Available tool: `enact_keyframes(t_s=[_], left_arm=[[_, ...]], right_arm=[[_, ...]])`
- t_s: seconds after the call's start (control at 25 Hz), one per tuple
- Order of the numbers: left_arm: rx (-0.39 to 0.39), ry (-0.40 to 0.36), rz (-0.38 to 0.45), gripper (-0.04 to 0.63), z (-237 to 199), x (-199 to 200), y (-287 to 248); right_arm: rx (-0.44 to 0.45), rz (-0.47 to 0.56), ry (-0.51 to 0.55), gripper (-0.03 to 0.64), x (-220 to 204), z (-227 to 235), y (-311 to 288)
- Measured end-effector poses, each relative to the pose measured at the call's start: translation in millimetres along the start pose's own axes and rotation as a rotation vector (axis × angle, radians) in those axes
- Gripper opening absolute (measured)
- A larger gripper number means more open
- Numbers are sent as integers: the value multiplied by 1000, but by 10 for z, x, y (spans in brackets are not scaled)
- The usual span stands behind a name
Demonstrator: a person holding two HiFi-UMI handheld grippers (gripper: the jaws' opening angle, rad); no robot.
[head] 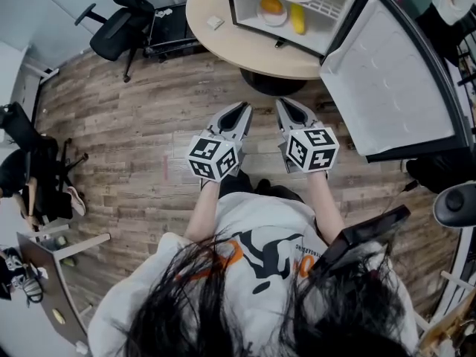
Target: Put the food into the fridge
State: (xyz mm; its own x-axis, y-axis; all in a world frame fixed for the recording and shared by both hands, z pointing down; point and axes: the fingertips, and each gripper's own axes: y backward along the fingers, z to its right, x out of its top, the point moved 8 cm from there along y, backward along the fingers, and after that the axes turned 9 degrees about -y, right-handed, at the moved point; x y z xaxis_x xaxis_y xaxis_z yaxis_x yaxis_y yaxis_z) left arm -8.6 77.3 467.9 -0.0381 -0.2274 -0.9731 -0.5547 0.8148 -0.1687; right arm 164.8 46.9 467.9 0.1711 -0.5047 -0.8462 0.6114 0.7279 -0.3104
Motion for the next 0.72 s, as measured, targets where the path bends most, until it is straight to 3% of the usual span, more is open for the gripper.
enact_keyframes(t_s=[0.72], left_arm=[[46,-15,4,41,25,-11,253]], right_arm=[[23,5,17,29,-17,-104,34]])
